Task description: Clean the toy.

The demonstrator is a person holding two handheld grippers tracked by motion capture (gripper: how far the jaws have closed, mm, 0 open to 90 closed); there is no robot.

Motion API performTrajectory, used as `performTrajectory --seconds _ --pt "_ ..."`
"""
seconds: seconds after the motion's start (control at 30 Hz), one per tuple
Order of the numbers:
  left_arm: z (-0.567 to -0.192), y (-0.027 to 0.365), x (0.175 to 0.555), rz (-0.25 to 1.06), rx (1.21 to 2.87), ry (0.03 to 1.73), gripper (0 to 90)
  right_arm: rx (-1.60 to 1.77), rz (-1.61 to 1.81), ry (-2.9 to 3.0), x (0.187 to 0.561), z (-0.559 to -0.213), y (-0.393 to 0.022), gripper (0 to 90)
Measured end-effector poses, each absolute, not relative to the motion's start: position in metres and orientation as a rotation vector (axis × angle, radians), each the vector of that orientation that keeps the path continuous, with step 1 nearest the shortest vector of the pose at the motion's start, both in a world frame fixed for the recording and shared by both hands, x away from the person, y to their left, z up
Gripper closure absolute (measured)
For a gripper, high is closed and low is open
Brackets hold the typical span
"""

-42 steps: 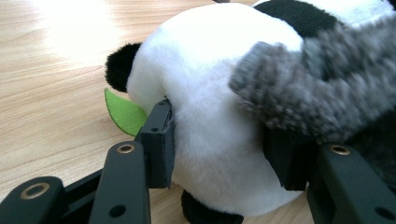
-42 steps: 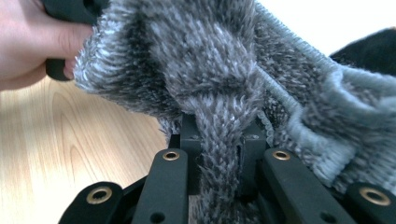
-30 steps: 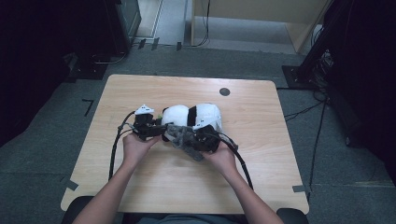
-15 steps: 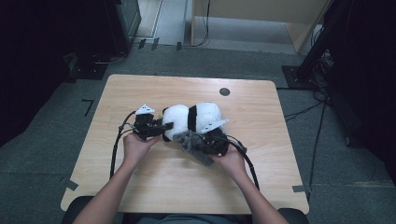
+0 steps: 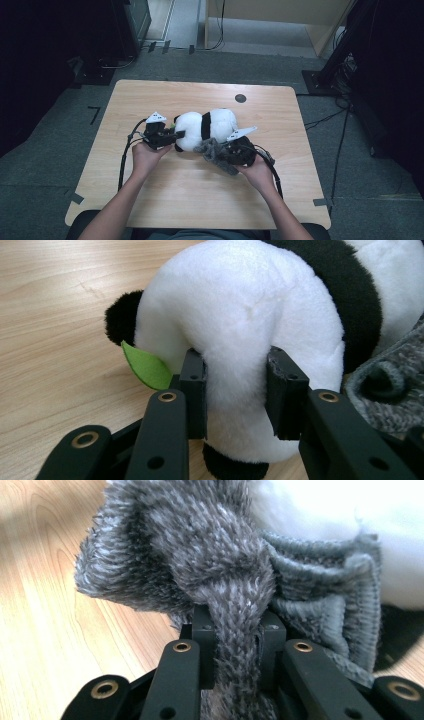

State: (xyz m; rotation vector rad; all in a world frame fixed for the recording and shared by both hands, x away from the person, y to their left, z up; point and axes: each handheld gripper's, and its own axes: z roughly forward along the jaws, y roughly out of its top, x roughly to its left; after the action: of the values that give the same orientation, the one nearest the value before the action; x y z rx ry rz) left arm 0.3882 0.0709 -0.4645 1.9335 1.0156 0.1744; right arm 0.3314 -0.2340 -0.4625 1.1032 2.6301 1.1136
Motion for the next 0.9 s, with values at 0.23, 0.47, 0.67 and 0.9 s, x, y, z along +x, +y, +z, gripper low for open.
performTrajectory --seconds 0.23,0.47,0.67,0.9 --pt "-0.465 0.071 0.389 0.174 1.929 1.018 66.5 1.156 1.09 2.596 0.328 -0.461 -0.257 77.6" --pt "-0.464 0.071 0.389 0.166 1.923 1.024 66.3 1.1 1.151 2.567 0.321 -0.443 -0.257 78.3" --pt "-0.464 0.071 0.389 0.164 1.924 1.022 66.3 1.017 1.234 2.543 0.325 -0.421 -0.236 78.4" --pt "-0.464 0.071 0.389 0.161 1.924 1.022 66.3 0.949 1.366 2.507 0.341 -0.398 -0.202 78.7"
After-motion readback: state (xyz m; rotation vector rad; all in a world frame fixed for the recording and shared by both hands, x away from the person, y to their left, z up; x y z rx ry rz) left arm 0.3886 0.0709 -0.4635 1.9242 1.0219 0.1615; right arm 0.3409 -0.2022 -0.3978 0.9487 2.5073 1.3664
